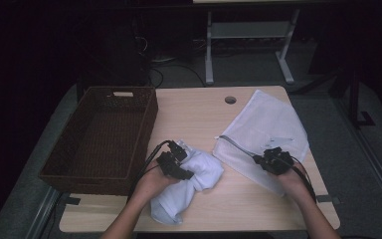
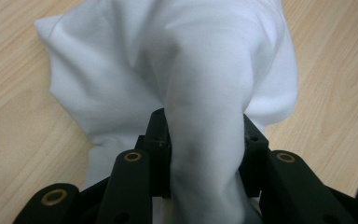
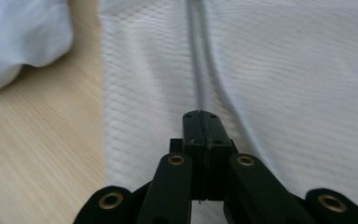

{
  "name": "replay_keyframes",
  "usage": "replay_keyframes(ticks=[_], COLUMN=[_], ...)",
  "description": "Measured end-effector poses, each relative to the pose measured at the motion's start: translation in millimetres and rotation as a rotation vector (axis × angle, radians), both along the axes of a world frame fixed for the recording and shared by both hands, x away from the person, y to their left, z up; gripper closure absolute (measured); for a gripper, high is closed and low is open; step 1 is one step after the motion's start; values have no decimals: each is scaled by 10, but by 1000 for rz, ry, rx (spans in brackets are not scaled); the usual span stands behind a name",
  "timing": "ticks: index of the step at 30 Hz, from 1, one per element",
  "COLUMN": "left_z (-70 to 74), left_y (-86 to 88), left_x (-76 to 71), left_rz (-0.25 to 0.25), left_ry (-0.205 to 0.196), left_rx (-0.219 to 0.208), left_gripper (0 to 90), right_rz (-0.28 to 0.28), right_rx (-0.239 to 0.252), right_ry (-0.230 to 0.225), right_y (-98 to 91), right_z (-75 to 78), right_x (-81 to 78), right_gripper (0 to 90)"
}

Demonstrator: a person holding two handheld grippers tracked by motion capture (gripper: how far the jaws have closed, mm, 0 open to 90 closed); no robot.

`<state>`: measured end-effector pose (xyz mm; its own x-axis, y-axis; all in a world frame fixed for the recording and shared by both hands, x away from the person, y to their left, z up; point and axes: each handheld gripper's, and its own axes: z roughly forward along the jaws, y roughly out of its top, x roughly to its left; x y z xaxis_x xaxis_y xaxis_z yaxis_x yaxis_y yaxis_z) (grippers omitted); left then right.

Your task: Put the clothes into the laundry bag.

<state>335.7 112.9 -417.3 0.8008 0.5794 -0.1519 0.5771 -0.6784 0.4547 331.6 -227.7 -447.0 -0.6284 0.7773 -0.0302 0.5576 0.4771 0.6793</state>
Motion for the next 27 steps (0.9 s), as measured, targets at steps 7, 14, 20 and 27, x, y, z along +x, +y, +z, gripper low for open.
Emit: replay_keyframes(ticks=[7,14,20,27], left_z=[-1,1,1,2], left_y=[13,16,21,23], left_x=[8,-1,-3,-11], left_rz=[-6,-21,-27,-34], left_ry=[11,15,17,18], left_rx=[-7,-6,-6,-4], left_gripper=[640,640,641,641], right_rz=[-110,-142,-118,-44], right_rx=[-14,-46,-61,-73], right_ry=[-4,34,39,31], right_y=[-464,-551,-462,-249], right_z=[-11,-147,-178,-173], right_x=[-16,102,130,104], right_gripper=[897,897,898,898])
